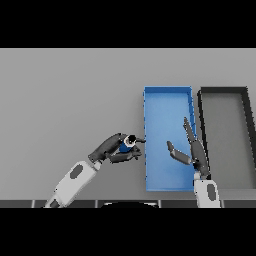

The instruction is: Pick up the blue pipe and place it into the blue bin.

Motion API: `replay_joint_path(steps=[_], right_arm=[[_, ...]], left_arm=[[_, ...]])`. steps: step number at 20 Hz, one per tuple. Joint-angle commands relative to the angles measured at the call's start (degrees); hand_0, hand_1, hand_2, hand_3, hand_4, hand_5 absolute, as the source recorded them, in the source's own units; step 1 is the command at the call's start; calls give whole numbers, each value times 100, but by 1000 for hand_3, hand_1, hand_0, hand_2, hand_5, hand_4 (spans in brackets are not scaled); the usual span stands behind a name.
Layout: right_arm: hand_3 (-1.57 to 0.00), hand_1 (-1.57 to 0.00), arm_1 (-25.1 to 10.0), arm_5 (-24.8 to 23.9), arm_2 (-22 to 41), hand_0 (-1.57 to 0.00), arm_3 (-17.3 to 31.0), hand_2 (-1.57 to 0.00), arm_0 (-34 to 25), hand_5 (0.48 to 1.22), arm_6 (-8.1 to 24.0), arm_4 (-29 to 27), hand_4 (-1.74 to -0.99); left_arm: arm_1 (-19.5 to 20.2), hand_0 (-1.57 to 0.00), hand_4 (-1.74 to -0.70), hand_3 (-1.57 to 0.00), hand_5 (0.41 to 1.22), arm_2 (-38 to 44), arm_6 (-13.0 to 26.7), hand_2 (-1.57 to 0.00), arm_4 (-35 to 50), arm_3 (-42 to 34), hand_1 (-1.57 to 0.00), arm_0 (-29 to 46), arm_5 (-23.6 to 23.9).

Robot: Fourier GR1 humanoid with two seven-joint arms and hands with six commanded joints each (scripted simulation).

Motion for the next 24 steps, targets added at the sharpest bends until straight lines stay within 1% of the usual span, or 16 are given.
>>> replay_joint_path(steps=[1, 3, 4, 5, 8, 10, 12, 13, 15, 16, 17, 18, 19, 20, 22, 24], right_arm=[[1, 1, -3, 25, -10, 1, 30, 1, -2, 639, -64, -26, -1215], [1, 1, -28, 34, 28, 1, -27, 1, 55, 635, -118, 28, -1195], [1, 1, -43, 14, 4, 1, -44, 1, 62, 631, -81, 29, -1189], [1, 1, 87, -76, 57, 1, -126, 1, 252, 629, -135, 62, -1186], [1, 1, 839, -612, 353, 1, -459, 1, 1284, 629, -379, 294, -1174], [1, 1, 1423, -1040, 606, 1, -614, 1, 2181, 629, -680, 466, -1186], [1, 1, 1739, -1264, 752, 1, -733, 1, 2543, 623, -774, 533, -1209], [1, 1, 1763, -1276, 752, 1, -770, 1, 2660, 619, -804, 494, -1207], [1, 1, 1745, -1233, 719, 1, -948, 1, 2671, 619, -853, 348, -1191], [1, 1, 1707, -1105, 741, 1, -1098, 1, 2652, 610, -892, 211, -1195], [1, 1, 1602, -827, 725, 1, -1265, 1, 2658, 604, -925, -122, -1197], [1, 1, 1455, -598, 718, 1, -1464, 1, 2562, 593, -760, -358, -1199], [1, 1, 1301, -388, 792, 1, -1712, 1, 2618, 573, -664, -499, -1203], [1, 1, 1083, -164, 826, 1, -1944, 1, 2542, 561, -554, -612, -1215], [1, 1, 814, 107, 965, 1, -2272, 1, 2353, 532, -132, -672, -1250], [1, 1, 522, 306, 1015, 1, -2410, 1, 2051, 518, 638, -676, -1274]], left_arm=[[-5, -1558, -1724, -1445, 1216, -14, 97, -1561, 54, -84, -1560, -20, -31], [31, -1563, -1726, -1443, 1218, -34, 208, -1565, 30, -156, -1564, -82, -58], [31, -1564, -1727, -1442, 1219, -115, 192, -1566, -30, -207, -1565, 5, -58], [48, -1566, -1727, -1441, 1219, -112, 227, -1567, 6, -253, -1566, 21, -77], [-33, -1568, -1729, -1443, 1219, -101, 294, -1569, 15, -155, -1569, -59, -73], [-14, -1569, -1730, -1443, 1219, -88, 291, -1570, 29, -222, -1569, -40, -34], [33, -1570, -1731, -1443, 1220, -97, 277, -1570, -29, -134, -1570, -20, -75], [36, -1570, -1730, -1442, 1220, -90, 315, -1570, -43, -136, -1570, -41, -73], [41, -1570, -1731, -1438, 1220, -96, 241, -1571, -54, -190, -1571, 1, -71], [1, -1571, -1731, -1438, 1221, -130, 279, -1571, -68, -192, -1571, -5, -66], [-29, -1571, -1731, -1438, 1221, -131, 339, -1571, -75, -152, -1571, -46, -57], [22, -1571, -1731, -1440, 1221, -92, 324, -1571, -15, -236, -1571, -52, -75], [81, -1571, -1731, -1440, 1221, -47, 313, -1571, 25, -243, -1571, -67, -93], [48, -1571, -1731, -1440, 1221, -79, 363, -1571, -42, -194, -1571, -78, -81], [64, -1571, -1731, -1440, 1221, -77, 303, -1571, -116, -148, -1571, -40, -133], [22, -1571, -1731, -1440, 1221, -52, 312, -1571, -155, -50, -1571, -88, -171]])
